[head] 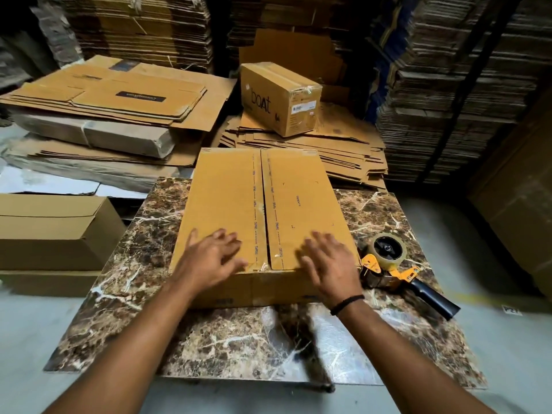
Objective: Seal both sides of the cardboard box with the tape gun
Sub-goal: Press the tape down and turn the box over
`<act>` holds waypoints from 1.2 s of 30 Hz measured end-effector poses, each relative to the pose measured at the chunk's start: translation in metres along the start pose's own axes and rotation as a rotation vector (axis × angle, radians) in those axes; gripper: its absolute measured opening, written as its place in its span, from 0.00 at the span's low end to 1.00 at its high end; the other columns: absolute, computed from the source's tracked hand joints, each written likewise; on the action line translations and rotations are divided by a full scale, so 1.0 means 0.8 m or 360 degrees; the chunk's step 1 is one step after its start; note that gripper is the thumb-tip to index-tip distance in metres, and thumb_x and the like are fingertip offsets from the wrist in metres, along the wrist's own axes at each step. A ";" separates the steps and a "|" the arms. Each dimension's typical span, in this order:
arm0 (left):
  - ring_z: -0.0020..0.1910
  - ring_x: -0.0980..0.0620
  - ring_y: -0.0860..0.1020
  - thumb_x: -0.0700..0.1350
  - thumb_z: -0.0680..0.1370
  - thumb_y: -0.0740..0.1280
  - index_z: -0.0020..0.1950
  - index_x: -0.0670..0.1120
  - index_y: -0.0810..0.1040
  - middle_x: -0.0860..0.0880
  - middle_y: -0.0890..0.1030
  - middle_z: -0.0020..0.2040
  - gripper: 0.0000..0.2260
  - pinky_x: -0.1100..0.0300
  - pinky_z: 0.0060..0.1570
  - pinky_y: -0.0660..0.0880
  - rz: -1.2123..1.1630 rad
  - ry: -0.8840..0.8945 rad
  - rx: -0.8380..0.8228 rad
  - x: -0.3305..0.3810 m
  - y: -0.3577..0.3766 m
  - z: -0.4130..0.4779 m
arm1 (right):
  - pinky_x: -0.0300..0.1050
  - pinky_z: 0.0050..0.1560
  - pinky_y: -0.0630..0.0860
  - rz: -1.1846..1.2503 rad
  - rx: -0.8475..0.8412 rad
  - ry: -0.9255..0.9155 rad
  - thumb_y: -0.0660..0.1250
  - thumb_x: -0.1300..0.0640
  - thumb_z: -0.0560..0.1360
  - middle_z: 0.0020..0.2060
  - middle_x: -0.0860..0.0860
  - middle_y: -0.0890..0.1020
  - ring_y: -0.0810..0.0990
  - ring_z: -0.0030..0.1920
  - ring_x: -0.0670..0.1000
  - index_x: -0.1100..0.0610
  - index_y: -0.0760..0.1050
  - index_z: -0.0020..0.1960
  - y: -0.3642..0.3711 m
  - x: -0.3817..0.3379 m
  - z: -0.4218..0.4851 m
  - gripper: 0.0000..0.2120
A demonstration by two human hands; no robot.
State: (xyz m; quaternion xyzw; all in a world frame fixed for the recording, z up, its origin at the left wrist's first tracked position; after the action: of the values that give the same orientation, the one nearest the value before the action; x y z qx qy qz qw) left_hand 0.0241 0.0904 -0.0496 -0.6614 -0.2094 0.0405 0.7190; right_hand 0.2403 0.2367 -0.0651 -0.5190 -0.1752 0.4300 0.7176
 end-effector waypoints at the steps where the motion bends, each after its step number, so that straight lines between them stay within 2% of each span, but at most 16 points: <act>1: 0.72 0.58 0.55 0.77 0.66 0.38 0.71 0.53 0.66 0.59 0.57 0.71 0.44 0.41 0.70 0.40 0.0017 0.0131 -0.0003 0.021 0.006 -0.002 | 0.62 0.65 0.70 0.0004 -0.0092 -0.0248 0.44 0.40 0.80 0.67 0.53 0.74 0.72 0.67 0.57 0.52 0.71 0.67 0.007 -0.021 0.004 0.27; 3: 0.72 0.59 0.55 0.74 0.70 0.42 0.72 0.52 0.63 0.58 0.58 0.71 0.39 0.45 0.71 0.42 0.0084 0.0309 0.0024 0.048 0.024 -0.003 | 0.58 0.64 0.72 -0.0073 -0.0253 -0.0556 0.47 0.42 0.79 0.65 0.51 0.77 0.74 0.66 0.53 0.53 0.72 0.66 0.025 -0.051 0.008 0.25; 5: 0.72 0.55 0.62 0.64 0.76 0.55 0.70 0.48 0.68 0.54 0.66 0.70 0.28 0.49 0.72 0.48 0.0084 0.0395 0.0112 0.053 0.041 -0.004 | 0.54 0.59 0.76 -0.0133 -0.0342 -0.0633 0.51 0.44 0.76 0.60 0.48 0.80 0.78 0.62 0.50 0.52 0.77 0.63 0.038 -0.057 0.012 0.24; 7: 0.66 0.51 0.72 0.53 0.74 0.68 0.64 0.45 0.75 0.48 0.76 0.64 0.21 0.49 0.68 0.59 0.0092 0.0479 0.0264 0.051 0.050 -0.005 | 0.52 0.58 0.76 -0.0137 -0.0364 -0.0632 0.53 0.46 0.75 0.58 0.48 0.82 0.79 0.60 0.49 0.51 0.78 0.61 0.045 -0.053 0.011 0.22; 9: 0.60 0.49 0.77 0.48 0.69 0.75 0.58 0.43 0.80 0.45 0.81 0.57 0.19 0.48 0.62 0.70 0.0085 0.0539 0.0356 0.049 0.054 -0.006 | 0.53 0.58 0.76 -0.0073 -0.0315 -0.0635 0.57 0.48 0.74 0.57 0.49 0.82 0.80 0.59 0.50 0.53 0.79 0.59 0.048 -0.053 0.011 0.20; 13: 0.59 0.50 0.78 0.50 0.73 0.70 0.58 0.42 0.80 0.45 0.81 0.57 0.17 0.52 0.59 0.74 0.0072 0.0650 0.0455 0.051 0.054 -0.014 | 0.54 0.59 0.75 -0.0078 -0.0279 -0.0720 0.66 0.53 0.71 0.58 0.51 0.82 0.79 0.60 0.52 0.55 0.78 0.60 0.054 -0.051 0.006 0.19; 16: 0.60 0.52 0.77 0.56 0.75 0.63 0.59 0.45 0.80 0.47 0.80 0.58 0.20 0.54 0.59 0.75 -0.0044 0.0546 0.0389 0.047 0.049 -0.014 | 0.52 0.59 0.75 -0.0107 -0.0281 -0.0672 0.58 0.47 0.76 0.57 0.50 0.82 0.79 0.60 0.50 0.54 0.79 0.60 0.050 -0.049 0.006 0.20; 18: 0.58 0.52 0.78 0.56 0.75 0.62 0.57 0.46 0.81 0.48 0.81 0.57 0.19 0.55 0.57 0.76 -0.0072 0.0486 0.0359 0.049 0.045 -0.012 | 0.51 0.58 0.76 -0.0078 -0.0331 -0.0600 0.55 0.46 0.75 0.55 0.49 0.83 0.80 0.58 0.49 0.53 0.80 0.58 0.048 -0.055 0.009 0.21; 21: 0.57 0.52 0.79 0.56 0.74 0.62 0.57 0.46 0.81 0.48 0.81 0.56 0.19 0.55 0.56 0.76 0.0010 0.0485 0.0320 0.051 0.048 -0.013 | 0.51 0.58 0.76 -0.0095 -0.0283 -0.0615 0.65 0.50 0.72 0.56 0.50 0.83 0.80 0.58 0.50 0.53 0.80 0.57 0.051 -0.056 0.007 0.16; 23: 0.57 0.53 0.79 0.59 0.73 0.63 0.57 0.47 0.81 0.49 0.81 0.56 0.21 0.55 0.55 0.77 0.0001 0.0439 0.0308 0.053 0.049 -0.016 | 0.52 0.60 0.75 -0.0076 -0.0290 -0.0669 0.73 0.52 0.69 0.58 0.51 0.82 0.79 0.60 0.50 0.54 0.78 0.60 0.052 -0.049 0.002 0.20; 26: 0.52 0.54 0.81 0.63 0.72 0.63 0.52 0.49 0.83 0.51 0.83 0.53 0.21 0.56 0.48 0.80 -0.0064 0.0307 0.0343 0.056 0.046 -0.013 | 0.52 0.60 0.75 -0.0060 -0.0247 -0.0651 0.75 0.52 0.68 0.58 0.51 0.82 0.79 0.60 0.50 0.54 0.78 0.61 0.053 -0.047 0.001 0.22; 29: 0.48 0.52 0.82 0.58 0.71 0.67 0.51 0.47 0.83 0.49 0.84 0.51 0.18 0.56 0.47 0.79 0.0043 0.0347 0.0358 0.061 0.046 -0.013 | 0.53 0.59 0.76 -0.0048 -0.0288 -0.0613 0.76 0.52 0.68 0.57 0.52 0.82 0.80 0.59 0.51 0.55 0.79 0.60 0.055 -0.052 0.003 0.22; 31: 0.49 0.51 0.82 0.56 0.70 0.70 0.52 0.46 0.83 0.48 0.83 0.51 0.17 0.56 0.49 0.78 0.0098 0.0363 0.0375 0.063 0.048 -0.015 | 0.56 0.64 0.72 -0.0038 -0.0361 -0.0687 0.73 0.55 0.70 0.62 0.54 0.79 0.76 0.64 0.53 0.57 0.75 0.65 0.053 -0.050 0.003 0.24; 33: 0.51 0.51 0.81 0.56 0.69 0.70 0.53 0.47 0.83 0.49 0.83 0.53 0.18 0.55 0.52 0.77 0.0073 0.0280 0.0389 0.064 0.049 -0.014 | 0.54 0.73 0.61 0.0013 -0.0490 -0.0731 0.68 0.58 0.75 0.70 0.56 0.70 0.66 0.72 0.55 0.58 0.65 0.72 0.045 -0.044 0.004 0.27; 34: 0.53 0.52 0.81 0.57 0.69 0.71 0.53 0.48 0.83 0.50 0.83 0.54 0.18 0.55 0.53 0.77 0.0041 0.0212 0.0402 0.065 0.047 -0.013 | 0.52 0.74 0.56 0.0084 -0.0542 -0.0698 0.66 0.59 0.76 0.73 0.56 0.66 0.62 0.74 0.55 0.58 0.62 0.73 0.038 -0.040 0.004 0.28; 36: 0.54 0.52 0.80 0.61 0.69 0.68 0.53 0.49 0.83 0.52 0.82 0.55 0.21 0.54 0.55 0.76 0.0011 0.0124 0.0454 0.071 0.044 -0.009 | 0.49 0.73 0.55 0.0281 -0.0497 -0.0522 0.66 0.60 0.76 0.73 0.56 0.65 0.61 0.73 0.55 0.57 0.62 0.74 0.022 -0.028 0.002 0.27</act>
State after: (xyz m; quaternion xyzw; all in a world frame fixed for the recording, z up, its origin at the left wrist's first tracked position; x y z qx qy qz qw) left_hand 0.0861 0.1071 -0.0702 -0.5545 -0.1713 0.0467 0.8131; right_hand 0.2190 0.2216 -0.0758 -0.5603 -0.3076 0.5373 0.5502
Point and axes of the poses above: each hand's wrist, its own z-axis towards the middle knuckle, its own y-axis out of the palm, x = y × z, the point moved 3 cm from there along z, towards the middle knuckle
